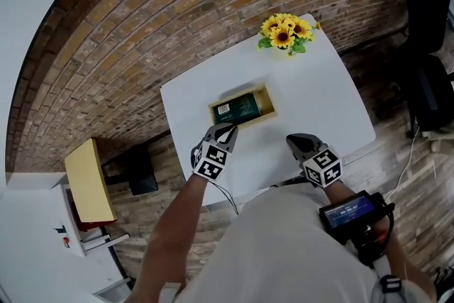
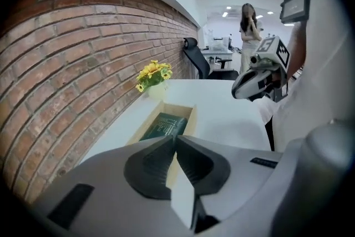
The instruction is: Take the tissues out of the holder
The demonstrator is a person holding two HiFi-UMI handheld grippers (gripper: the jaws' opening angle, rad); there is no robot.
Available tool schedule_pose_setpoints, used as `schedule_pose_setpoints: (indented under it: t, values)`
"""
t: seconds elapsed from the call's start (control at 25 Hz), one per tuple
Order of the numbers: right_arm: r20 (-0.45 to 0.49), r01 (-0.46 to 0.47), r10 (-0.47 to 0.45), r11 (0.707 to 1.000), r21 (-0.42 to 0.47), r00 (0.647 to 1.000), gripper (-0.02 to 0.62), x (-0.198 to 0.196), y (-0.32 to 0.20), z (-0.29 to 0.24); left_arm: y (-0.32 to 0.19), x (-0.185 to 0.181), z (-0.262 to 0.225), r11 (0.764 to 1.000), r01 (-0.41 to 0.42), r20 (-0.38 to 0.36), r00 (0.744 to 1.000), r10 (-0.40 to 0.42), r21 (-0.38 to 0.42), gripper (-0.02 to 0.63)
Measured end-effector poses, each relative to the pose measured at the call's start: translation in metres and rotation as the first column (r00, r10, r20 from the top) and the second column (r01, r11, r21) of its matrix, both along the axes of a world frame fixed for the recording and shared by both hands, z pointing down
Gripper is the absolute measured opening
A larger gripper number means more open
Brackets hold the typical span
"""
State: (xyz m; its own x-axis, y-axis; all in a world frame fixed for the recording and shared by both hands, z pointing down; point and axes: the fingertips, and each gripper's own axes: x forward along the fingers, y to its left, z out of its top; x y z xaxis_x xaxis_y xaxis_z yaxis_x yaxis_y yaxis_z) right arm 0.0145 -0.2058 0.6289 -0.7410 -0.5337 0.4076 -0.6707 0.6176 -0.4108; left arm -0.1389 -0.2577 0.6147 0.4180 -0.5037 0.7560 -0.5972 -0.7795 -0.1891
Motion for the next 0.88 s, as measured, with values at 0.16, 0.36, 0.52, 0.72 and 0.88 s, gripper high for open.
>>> schedule_pose_setpoints:
  t: [0.16,0.36,0.52,0.72,0.88]
  values:
    - [-0.002,-0.024,0.024,1.0,-0.007,1.0,0.005,0.008,-0.004,0.002,-0.019,-0.006,0.006,0.996,-0.083,0.088,0.993,0.085,-0.024,0.011]
    - [-0.003,-0.053,0.053,0.998,-0.015,0.999,0.005,0.019,-0.007,0.004,-0.036,-0.011,0.015,0.98,-0.173,0.183,0.965,0.189,-0.096,0.045]
    - [-0.004,-0.075,0.075,0.997,-0.024,0.997,0.005,0.024,-0.006,0.006,-0.041,-0.014,0.022,0.953,-0.241,0.259,0.923,0.283,-0.183,0.158]
    - [-0.006,-0.102,0.101,0.994,-0.038,0.995,0.005,0.033,-0.004,0.011,-0.048,-0.014,0.033,0.911,-0.291,0.327,0.865,0.381,-0.292,0.21]
    - [-0.006,-0.126,0.126,0.991,-0.04,0.992,0.005,0.039,-0.005,0.013,-0.049,-0.023,0.045,0.876,-0.288,0.351,0.833,0.429,-0.387,0.257]
